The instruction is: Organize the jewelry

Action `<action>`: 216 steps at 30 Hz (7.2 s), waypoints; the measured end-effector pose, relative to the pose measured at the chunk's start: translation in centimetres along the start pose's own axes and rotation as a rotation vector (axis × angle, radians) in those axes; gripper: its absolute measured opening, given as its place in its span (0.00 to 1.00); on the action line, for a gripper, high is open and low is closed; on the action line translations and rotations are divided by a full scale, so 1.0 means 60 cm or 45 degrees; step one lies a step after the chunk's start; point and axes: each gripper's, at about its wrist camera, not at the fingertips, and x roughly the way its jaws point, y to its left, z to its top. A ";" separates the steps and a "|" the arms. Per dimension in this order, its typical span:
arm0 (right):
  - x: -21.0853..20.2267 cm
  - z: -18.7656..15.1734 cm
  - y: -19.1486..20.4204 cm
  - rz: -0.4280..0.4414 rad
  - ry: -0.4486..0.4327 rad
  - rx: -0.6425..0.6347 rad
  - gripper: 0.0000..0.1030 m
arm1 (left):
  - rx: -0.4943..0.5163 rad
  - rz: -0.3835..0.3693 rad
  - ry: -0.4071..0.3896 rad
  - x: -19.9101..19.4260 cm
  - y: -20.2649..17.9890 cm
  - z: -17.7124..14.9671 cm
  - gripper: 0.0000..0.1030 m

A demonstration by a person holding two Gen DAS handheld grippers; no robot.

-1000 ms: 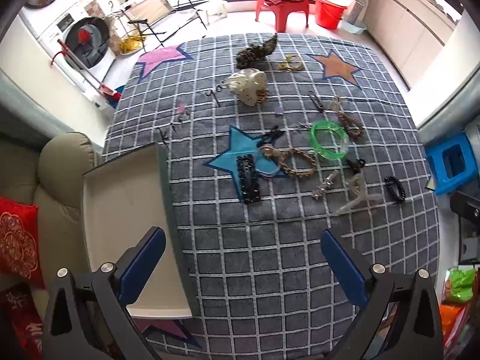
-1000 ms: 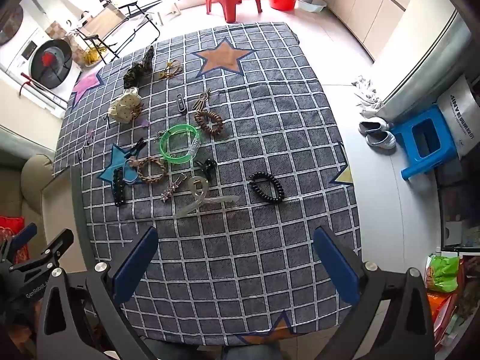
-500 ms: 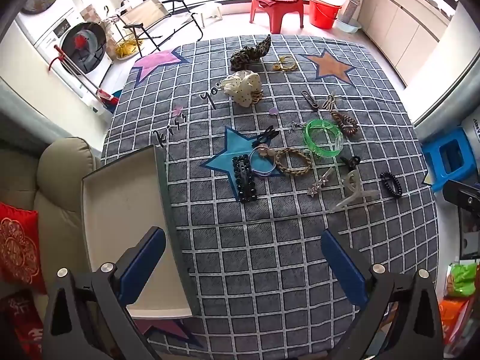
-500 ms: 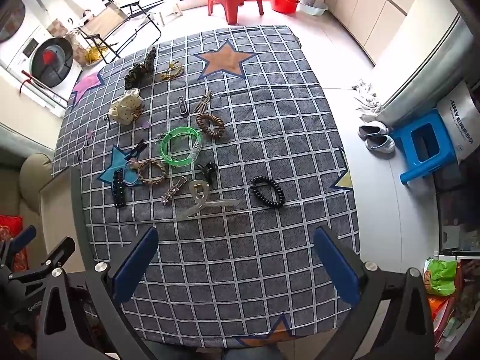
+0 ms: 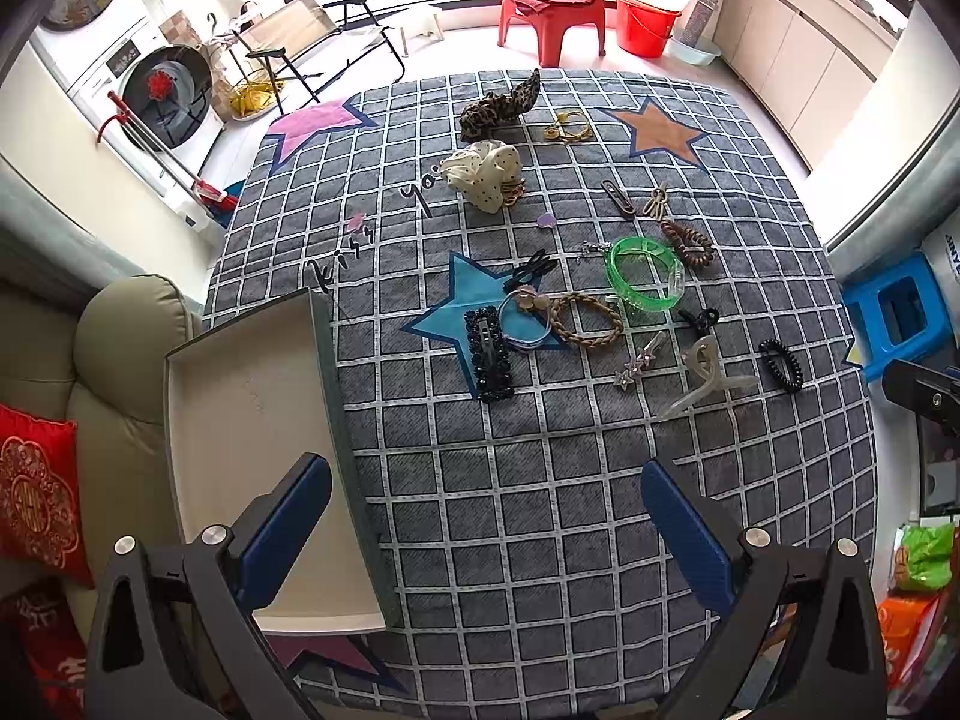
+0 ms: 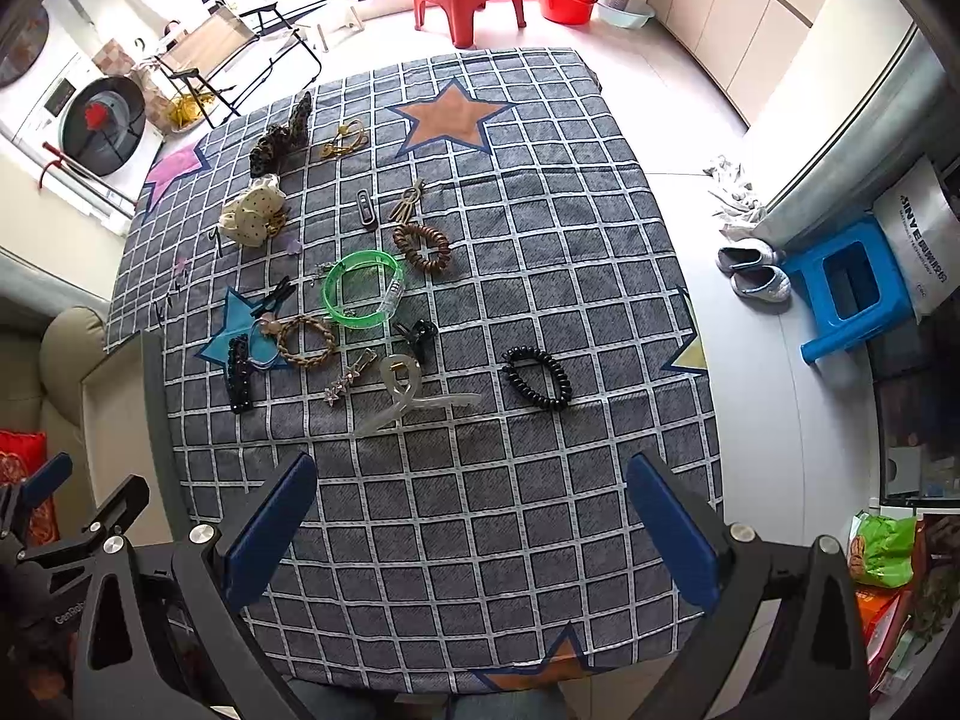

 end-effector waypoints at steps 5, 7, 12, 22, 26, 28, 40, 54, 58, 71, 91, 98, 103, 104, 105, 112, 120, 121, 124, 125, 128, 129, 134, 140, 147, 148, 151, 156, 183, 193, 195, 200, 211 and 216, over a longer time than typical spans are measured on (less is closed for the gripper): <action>-0.001 -0.001 0.001 -0.001 -0.001 -0.002 1.00 | -0.002 0.003 0.003 -0.002 -0.001 -0.004 1.00; -0.001 -0.001 0.000 -0.001 -0.003 0.001 1.00 | -0.004 0.004 0.004 -0.001 -0.001 -0.004 1.00; -0.002 0.000 0.001 -0.001 -0.002 0.001 1.00 | 0.001 0.002 0.003 -0.001 -0.001 -0.003 1.00; -0.002 -0.001 0.000 0.001 -0.001 -0.001 1.00 | 0.001 0.002 0.003 -0.001 -0.001 -0.002 1.00; -0.001 -0.002 0.000 0.002 -0.001 0.001 1.00 | -0.004 0.003 0.005 -0.002 0.000 -0.003 1.00; -0.001 -0.002 0.000 0.001 -0.002 0.002 1.00 | -0.008 0.003 0.005 -0.001 0.002 -0.004 1.00; 0.000 -0.002 0.000 0.001 0.000 0.002 1.00 | -0.013 0.002 0.005 0.000 0.004 -0.005 1.00; 0.001 -0.001 0.001 -0.004 0.001 -0.001 1.00 | -0.025 0.003 0.008 0.003 0.008 -0.002 1.00; 0.001 -0.001 0.002 -0.005 0.001 -0.001 1.00 | -0.025 0.002 0.007 0.002 0.009 -0.003 1.00; 0.002 -0.001 0.003 -0.005 0.003 -0.003 1.00 | -0.028 0.002 0.011 0.007 0.011 -0.005 1.00; 0.006 0.000 0.006 0.000 0.015 -0.002 1.00 | -0.034 0.002 0.021 0.020 0.013 -0.009 1.00; 0.018 -0.009 0.005 0.012 0.043 -0.002 1.00 | -0.062 -0.010 0.054 0.035 0.019 -0.017 1.00; 0.051 -0.011 -0.007 0.032 0.098 0.021 1.00 | -0.087 -0.034 0.099 0.056 0.025 -0.025 1.00; 0.056 -0.014 -0.008 0.038 0.109 0.026 1.00 | -0.091 -0.037 0.107 0.060 0.026 -0.026 1.00; 0.062 -0.016 -0.009 0.042 0.121 0.029 1.00 | -0.096 -0.039 0.117 0.065 0.026 -0.028 1.00; 0.111 -0.026 -0.005 0.088 0.191 0.041 1.00 | -0.155 -0.063 0.181 0.120 0.034 -0.027 1.00; 0.179 -0.004 0.028 0.110 0.209 -0.019 1.00 | -0.202 -0.093 0.169 0.182 0.035 0.009 1.00; 0.187 0.002 0.031 0.109 0.209 -0.025 1.00 | -0.209 -0.096 0.168 0.189 0.036 0.013 1.00; 0.210 0.018 0.041 0.097 0.202 -0.053 1.00 | -0.229 -0.095 0.163 0.219 0.040 0.029 0.94; 0.217 0.022 0.044 0.093 0.200 -0.066 1.00 | -0.232 -0.093 0.171 0.229 0.041 0.033 0.93; 0.240 0.034 0.052 0.069 0.208 -0.107 1.00 | -0.246 -0.092 0.178 0.257 0.045 0.043 0.93; 0.250 0.038 0.055 0.064 0.213 -0.116 1.00 | -0.244 -0.089 0.175 0.264 0.046 0.046 0.92; 0.284 0.043 0.064 0.051 0.231 -0.133 1.00 | -0.230 -0.098 0.204 0.300 0.046 0.055 0.79; 0.317 0.046 0.080 0.036 0.246 -0.169 0.93 | -0.176 -0.085 0.178 0.308 0.031 0.059 0.73; 0.320 0.048 0.082 0.030 0.223 -0.198 0.75 | -0.142 -0.095 0.144 0.303 0.008 0.078 0.31; 0.318 0.045 0.088 0.026 0.217 -0.195 0.75 | -0.151 -0.111 0.145 0.303 0.009 0.079 0.30; 0.309 0.039 0.088 0.043 0.198 -0.182 0.74 | -0.172 -0.139 0.150 0.301 0.009 0.080 0.30; 0.289 0.039 0.092 0.083 0.188 -0.178 0.73 | -0.172 -0.166 0.130 0.275 0.020 0.054 0.30; 0.179 -0.017 0.257 0.289 0.206 -0.361 0.74 | -0.347 -0.147 -0.013 0.103 0.180 -0.091 0.30; 0.170 -0.064 0.454 0.399 0.259 -0.642 0.74 | -0.552 0.005 0.058 0.120 0.319 -0.192 0.30; 0.173 -0.078 0.491 0.417 0.272 -0.693 0.74 | -0.589 0.020 0.080 0.131 0.343 -0.210 0.30; 0.191 -0.108 0.560 0.413 0.319 -0.772 0.74 | -0.634 0.045 0.130 0.162 0.379 -0.247 0.30; 0.285 -0.148 0.647 0.270 0.447 -0.927 0.74 | -0.625 0.057 0.222 0.222 0.388 -0.270 0.31; 0.295 -0.158 0.670 0.229 0.462 -0.973 0.74 | -0.616 0.069 0.231 0.231 0.384 -0.268 0.31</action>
